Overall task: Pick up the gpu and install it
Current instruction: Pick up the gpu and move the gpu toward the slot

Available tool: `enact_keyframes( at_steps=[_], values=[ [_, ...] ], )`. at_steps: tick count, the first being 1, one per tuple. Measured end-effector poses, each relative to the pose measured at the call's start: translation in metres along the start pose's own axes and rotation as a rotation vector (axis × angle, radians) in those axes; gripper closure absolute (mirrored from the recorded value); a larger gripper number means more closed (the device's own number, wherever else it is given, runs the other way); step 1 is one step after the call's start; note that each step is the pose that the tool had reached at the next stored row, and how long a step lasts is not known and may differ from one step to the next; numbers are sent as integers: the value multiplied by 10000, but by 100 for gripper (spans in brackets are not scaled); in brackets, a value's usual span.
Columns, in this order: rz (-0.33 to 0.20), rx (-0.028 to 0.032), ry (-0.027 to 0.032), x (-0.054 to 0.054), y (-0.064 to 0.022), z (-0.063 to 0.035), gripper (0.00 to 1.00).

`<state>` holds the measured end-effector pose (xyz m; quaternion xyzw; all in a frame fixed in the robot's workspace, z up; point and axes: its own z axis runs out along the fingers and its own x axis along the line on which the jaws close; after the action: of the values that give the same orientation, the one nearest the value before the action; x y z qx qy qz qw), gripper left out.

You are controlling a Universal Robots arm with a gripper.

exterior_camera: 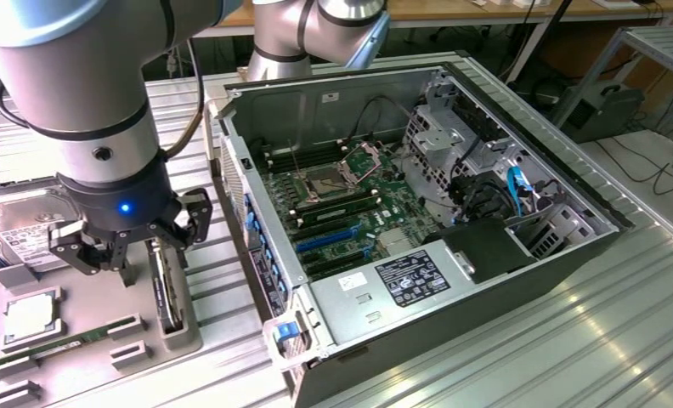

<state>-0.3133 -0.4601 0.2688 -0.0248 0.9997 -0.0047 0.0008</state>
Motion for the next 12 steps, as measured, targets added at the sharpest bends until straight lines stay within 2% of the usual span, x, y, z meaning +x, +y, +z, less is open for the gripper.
enact_keyframes(
  at_steps=[12],
  values=[
    [9, -1, -1, -1, 1, 53, 38]
  ],
)
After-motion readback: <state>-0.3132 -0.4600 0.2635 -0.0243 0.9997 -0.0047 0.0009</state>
